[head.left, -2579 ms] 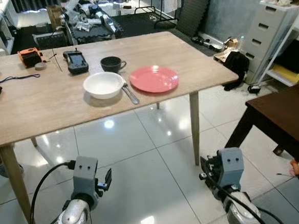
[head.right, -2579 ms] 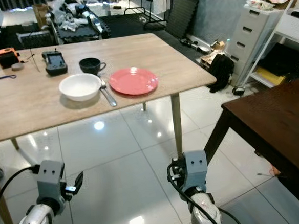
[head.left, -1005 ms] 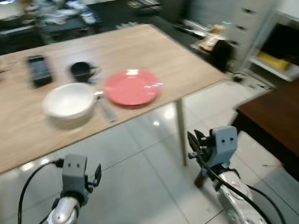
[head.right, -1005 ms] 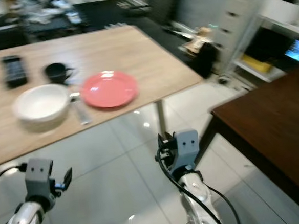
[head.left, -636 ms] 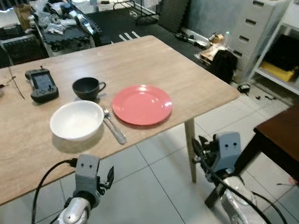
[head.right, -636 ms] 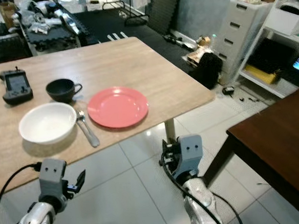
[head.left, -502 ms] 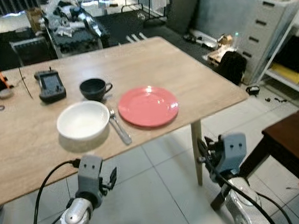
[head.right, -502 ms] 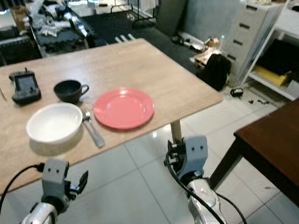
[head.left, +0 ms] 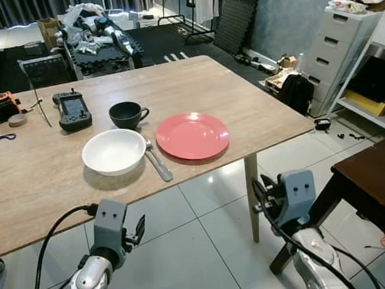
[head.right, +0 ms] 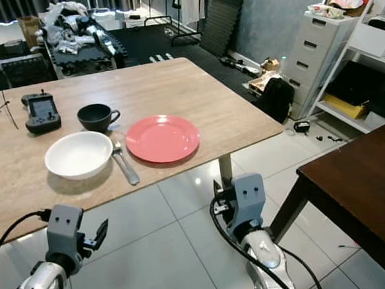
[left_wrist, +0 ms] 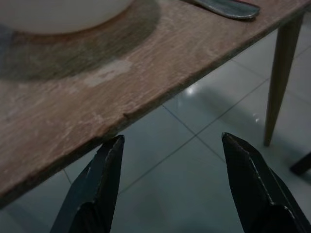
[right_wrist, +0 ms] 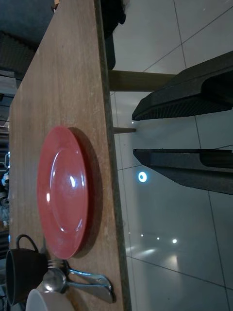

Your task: Setting the table

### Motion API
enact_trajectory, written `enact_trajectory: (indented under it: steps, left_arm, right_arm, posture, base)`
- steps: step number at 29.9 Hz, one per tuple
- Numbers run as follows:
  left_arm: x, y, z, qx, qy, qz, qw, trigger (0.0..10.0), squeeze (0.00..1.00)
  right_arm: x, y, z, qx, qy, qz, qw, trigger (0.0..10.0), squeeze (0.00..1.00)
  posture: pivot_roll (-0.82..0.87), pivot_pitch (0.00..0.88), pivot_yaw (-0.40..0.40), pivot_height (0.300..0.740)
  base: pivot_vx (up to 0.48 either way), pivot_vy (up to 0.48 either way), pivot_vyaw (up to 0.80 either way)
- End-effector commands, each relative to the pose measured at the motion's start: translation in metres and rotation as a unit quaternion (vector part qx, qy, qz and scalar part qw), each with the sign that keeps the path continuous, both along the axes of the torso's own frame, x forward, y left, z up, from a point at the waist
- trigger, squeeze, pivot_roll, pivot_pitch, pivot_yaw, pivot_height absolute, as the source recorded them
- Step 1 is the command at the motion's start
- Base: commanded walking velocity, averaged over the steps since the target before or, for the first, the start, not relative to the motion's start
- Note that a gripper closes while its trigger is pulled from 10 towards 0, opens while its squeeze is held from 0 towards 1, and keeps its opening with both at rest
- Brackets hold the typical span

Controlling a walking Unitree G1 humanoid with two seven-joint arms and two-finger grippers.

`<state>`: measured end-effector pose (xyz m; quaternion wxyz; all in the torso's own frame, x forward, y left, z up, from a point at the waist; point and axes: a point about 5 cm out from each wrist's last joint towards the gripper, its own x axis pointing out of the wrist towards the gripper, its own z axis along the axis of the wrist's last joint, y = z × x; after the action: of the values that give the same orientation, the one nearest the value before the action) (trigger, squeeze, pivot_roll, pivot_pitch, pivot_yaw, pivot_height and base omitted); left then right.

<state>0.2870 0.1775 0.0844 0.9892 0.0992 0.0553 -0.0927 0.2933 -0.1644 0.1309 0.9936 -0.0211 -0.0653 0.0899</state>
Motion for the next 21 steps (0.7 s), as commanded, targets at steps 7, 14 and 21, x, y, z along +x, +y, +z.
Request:
enact_trajectory:
  steps: [7,14,21]
  left_arm:
    - [-0.008,-0.019,0.021,0.09,-0.068,-0.118,0.987,10.0,0.0]
    - [-0.021,-0.022,0.028,0.065,-0.071,-0.135,0.986,10.0,0.0]
    - [-0.021,0.019,0.06,0.096,-0.125,-0.07,0.985,10.0,0.0]
  right_arm:
    - [-0.007,-0.011,0.003,-0.019,-0.004,-0.002,1.0,10.0,0.0]
    - [-0.012,-0.011,-0.002,-0.026,0.003,0.003,1.0,10.0,0.0]
    - [-0.011,-0.005,-0.002,-0.017,0.003,0.01,1.0,10.0,0.0]
  posture:
    - [0.0,0.096,0.027,0.74]
    - [0.0,0.102,0.029,0.74]
    - [0.02,0.106,0.023,0.74]
  base:
    - [0.0,0.0,0.0]
    - [0.0,0.0,0.0]
    - [0.0,0.0,0.0]
